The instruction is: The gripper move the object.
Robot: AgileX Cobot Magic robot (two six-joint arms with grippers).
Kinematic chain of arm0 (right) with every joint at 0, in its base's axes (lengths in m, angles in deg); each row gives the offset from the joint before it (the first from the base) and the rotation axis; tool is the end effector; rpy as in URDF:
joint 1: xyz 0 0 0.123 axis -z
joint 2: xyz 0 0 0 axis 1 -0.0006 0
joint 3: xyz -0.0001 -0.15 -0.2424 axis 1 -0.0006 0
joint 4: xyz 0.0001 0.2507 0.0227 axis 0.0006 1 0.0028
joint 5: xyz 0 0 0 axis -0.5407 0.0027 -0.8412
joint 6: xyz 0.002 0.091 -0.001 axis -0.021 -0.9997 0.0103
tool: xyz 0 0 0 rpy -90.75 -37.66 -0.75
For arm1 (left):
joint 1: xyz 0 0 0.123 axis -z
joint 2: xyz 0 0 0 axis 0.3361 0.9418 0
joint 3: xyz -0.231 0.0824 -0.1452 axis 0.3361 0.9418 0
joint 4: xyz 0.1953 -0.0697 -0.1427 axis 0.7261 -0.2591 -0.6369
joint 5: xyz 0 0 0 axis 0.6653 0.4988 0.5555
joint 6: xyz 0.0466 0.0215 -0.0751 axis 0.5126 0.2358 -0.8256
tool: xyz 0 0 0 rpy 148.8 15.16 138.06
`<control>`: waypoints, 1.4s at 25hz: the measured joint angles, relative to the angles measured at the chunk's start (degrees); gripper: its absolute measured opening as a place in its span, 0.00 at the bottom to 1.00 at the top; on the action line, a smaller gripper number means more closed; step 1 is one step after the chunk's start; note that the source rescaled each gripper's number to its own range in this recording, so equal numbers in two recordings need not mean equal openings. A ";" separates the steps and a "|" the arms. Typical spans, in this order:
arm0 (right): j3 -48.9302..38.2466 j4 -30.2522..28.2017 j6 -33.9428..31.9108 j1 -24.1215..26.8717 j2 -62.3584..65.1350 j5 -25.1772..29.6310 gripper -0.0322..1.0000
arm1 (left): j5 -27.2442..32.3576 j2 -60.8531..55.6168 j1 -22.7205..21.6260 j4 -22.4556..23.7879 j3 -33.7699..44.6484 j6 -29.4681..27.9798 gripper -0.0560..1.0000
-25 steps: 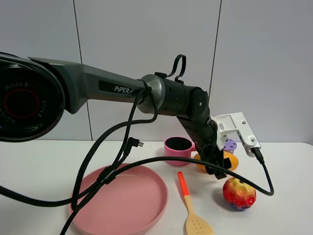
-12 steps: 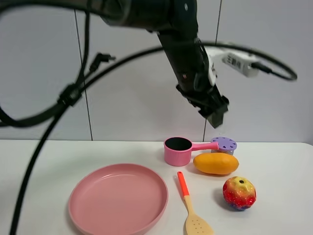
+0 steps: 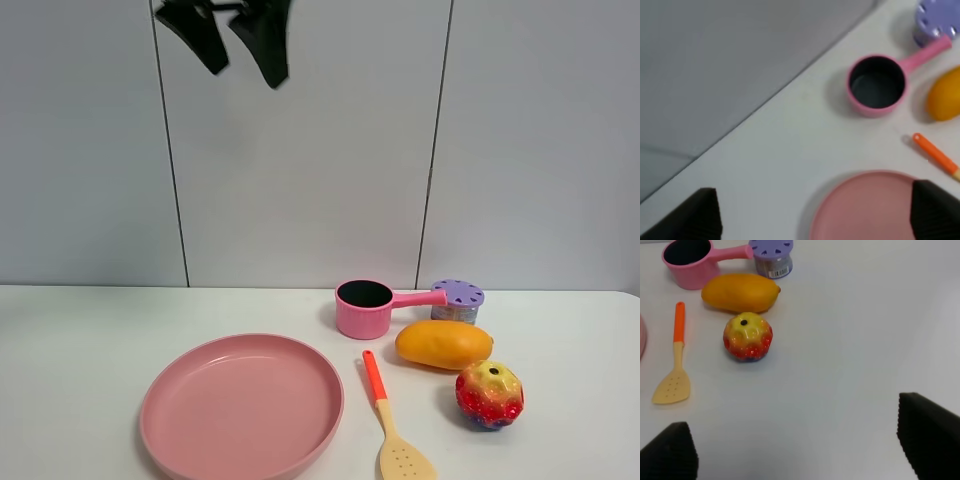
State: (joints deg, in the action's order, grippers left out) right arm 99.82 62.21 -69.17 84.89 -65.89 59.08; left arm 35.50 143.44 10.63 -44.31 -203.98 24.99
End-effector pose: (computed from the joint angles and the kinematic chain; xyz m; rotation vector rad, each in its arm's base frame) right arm -0.0064 0.0063 0.2794 -0.1157 2.0280 0.1455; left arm 0.3450 -0.1983 0.4288 0.7787 2.2784 -0.1445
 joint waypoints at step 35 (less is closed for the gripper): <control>0.00 0.10 0.00 0.00 0.00 0.00 1.00 | -6.10 -98.01 -40.46 -10.03 84.27 1.84 0.71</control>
State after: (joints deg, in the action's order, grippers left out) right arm 99.82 62.31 -69.17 84.89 -65.89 59.08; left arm 29.40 45.43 -29.83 -54.34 -119.71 26.83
